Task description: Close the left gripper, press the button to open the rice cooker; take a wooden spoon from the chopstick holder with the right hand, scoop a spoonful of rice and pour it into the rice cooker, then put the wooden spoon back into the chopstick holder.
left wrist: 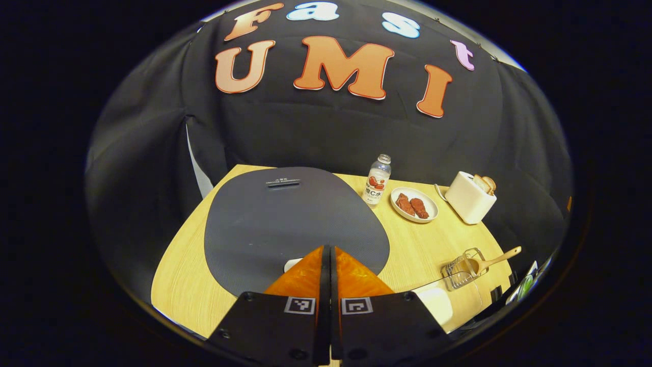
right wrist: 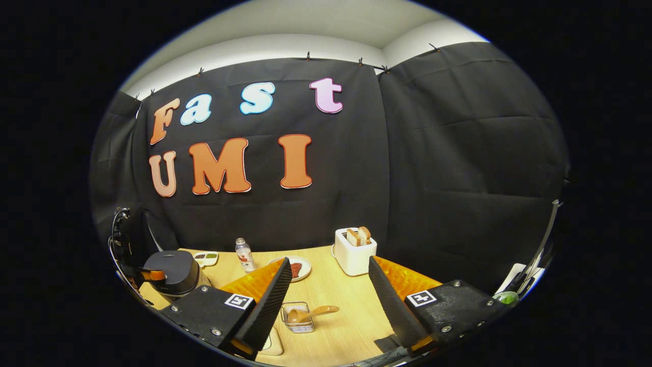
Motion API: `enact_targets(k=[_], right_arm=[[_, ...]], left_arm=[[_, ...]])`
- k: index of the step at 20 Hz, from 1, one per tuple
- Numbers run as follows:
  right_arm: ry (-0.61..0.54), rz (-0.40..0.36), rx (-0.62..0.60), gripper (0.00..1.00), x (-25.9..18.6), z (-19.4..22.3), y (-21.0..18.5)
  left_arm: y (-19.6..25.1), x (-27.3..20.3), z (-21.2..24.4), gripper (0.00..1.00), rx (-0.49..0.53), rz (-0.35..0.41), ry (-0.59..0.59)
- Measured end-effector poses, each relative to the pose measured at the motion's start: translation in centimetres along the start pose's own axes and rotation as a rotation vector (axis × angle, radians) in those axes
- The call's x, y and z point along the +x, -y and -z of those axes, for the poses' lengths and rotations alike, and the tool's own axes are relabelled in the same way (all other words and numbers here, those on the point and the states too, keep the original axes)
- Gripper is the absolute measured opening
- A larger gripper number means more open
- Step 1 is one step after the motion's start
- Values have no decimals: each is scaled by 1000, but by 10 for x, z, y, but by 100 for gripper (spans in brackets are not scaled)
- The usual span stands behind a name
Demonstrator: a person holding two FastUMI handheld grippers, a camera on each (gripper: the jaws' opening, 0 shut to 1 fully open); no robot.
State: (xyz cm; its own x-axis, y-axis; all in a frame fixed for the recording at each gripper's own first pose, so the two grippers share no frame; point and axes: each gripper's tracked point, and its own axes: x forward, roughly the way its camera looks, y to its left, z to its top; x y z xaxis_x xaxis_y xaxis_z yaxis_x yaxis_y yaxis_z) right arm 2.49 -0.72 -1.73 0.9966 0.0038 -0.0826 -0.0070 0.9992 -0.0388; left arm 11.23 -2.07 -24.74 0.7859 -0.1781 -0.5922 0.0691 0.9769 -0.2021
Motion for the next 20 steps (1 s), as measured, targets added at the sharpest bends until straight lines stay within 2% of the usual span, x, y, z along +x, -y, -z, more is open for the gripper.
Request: enact_targets(k=[4,9,10,12,13,14,16,17,18,20], right_arm=[[-16,9,-2,94,-5,8,5],[0,16,0,94,-13,6,13],[9,20,2,94,-13,3,15],[14,21,17,94,-16,2,17],[15,20,25,94,-17,3,18],[18,20,33,94,-19,2,20],[26,19,51,94,-19,2,19],[29,17,62,94,-20,3,20],[28,14,71,94,-20,6,19],[15,5,102,94,-18,12,17]], left_arm=[[-1,0,5,6,-6,25,-28],[2,-18,-23,5,-26,-18,58],[5,-29,-47,7,-14,-26,132],[8,-62,-97,5,9,-43,259],[11,-79,-123,2,7,-35,315],[18,-96,-141,5,-6,-21,357],[21,-127,-162,5,-22,-20,429],[19,-141,-169,2,-13,-31,458],[15,-153,-173,5,4,-48,481],[10,-171,-178,5,45,-82,511]])
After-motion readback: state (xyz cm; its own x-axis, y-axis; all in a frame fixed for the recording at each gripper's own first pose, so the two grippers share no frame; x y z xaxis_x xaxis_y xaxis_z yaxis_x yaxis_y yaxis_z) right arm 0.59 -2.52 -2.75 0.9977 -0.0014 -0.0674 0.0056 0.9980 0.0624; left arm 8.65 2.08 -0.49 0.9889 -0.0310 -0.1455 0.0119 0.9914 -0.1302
